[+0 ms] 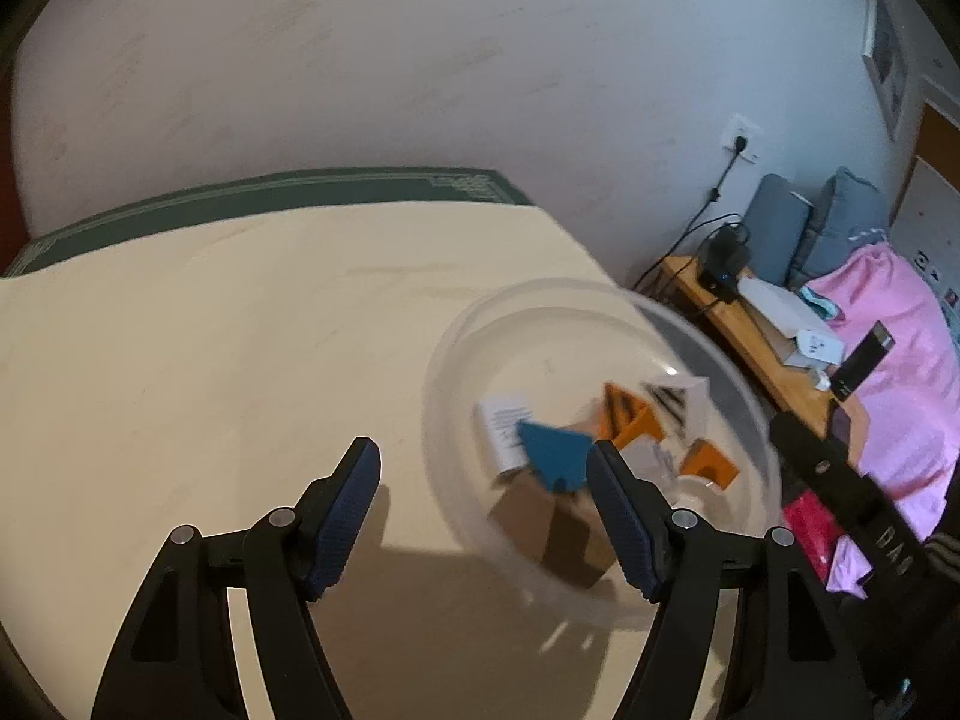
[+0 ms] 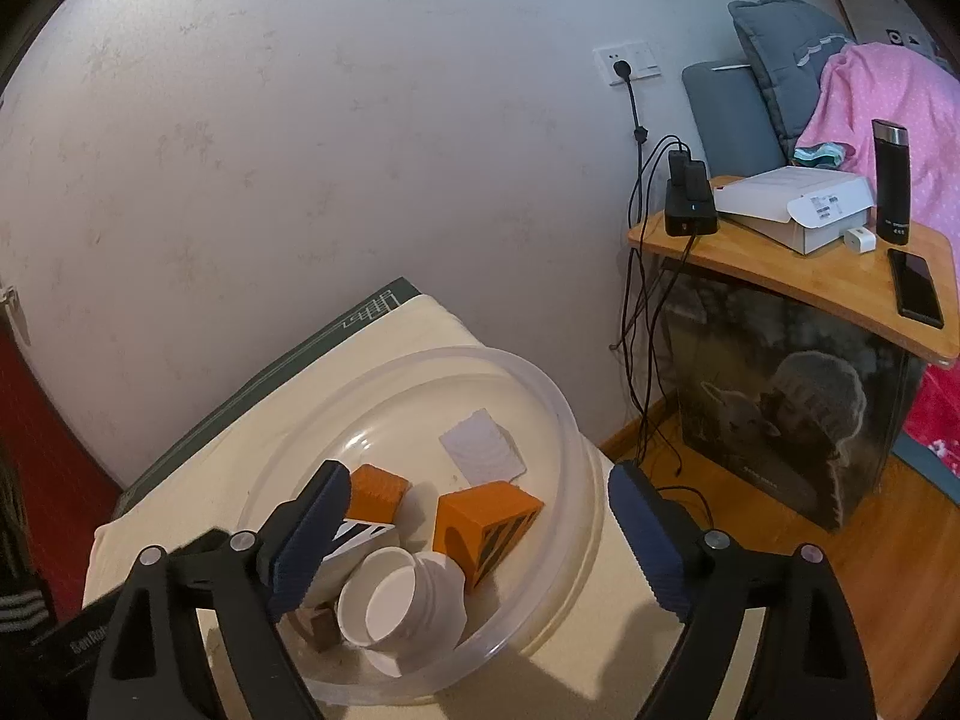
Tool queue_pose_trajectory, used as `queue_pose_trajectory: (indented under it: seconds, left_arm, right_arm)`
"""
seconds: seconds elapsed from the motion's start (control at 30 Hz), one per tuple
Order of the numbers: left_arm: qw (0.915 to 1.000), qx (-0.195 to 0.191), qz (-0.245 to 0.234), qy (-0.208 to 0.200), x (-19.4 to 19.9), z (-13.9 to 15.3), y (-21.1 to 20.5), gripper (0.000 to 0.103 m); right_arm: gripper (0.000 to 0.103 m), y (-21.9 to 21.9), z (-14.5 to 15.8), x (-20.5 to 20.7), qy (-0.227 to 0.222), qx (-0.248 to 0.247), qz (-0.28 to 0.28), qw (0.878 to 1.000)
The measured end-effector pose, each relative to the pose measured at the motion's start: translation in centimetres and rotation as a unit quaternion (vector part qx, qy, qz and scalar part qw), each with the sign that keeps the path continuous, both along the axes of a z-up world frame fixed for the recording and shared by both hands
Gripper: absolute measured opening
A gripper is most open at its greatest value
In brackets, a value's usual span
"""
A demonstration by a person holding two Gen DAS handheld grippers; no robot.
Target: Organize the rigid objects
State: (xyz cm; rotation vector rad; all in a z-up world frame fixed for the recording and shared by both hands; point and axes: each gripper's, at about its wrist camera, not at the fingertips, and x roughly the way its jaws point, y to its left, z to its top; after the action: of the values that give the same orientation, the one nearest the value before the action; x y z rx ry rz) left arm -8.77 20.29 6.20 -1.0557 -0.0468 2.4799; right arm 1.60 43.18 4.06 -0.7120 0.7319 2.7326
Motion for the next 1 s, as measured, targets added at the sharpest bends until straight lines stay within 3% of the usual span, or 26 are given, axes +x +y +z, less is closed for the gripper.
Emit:
queue_pose_trajectory:
  seconds: [0.23,0.47,1.0]
  left_arm:
    - [0.9983,-0.043,0.037,0.012,1.3,-0.5,-1.2,0.072]
    - [0.9953,-0.081,0.042,0.034,2.9,-1.0,-1.3,0.078]
    - [0.9949,-0.081,0.025,0.054,4.6,-0.2,-1.8,0.087]
  right_arm:
    - [0.097,-0.1,-0.1,0.0,0.000,-0.001,-0.002,1.000]
    - [0.102,-0.4,-0.1,0.1,-0.007,0.004,0.002,1.000]
    - [0.103,-2.1,-1.0,2.5,-0.059,0.054,0.027,0.996]
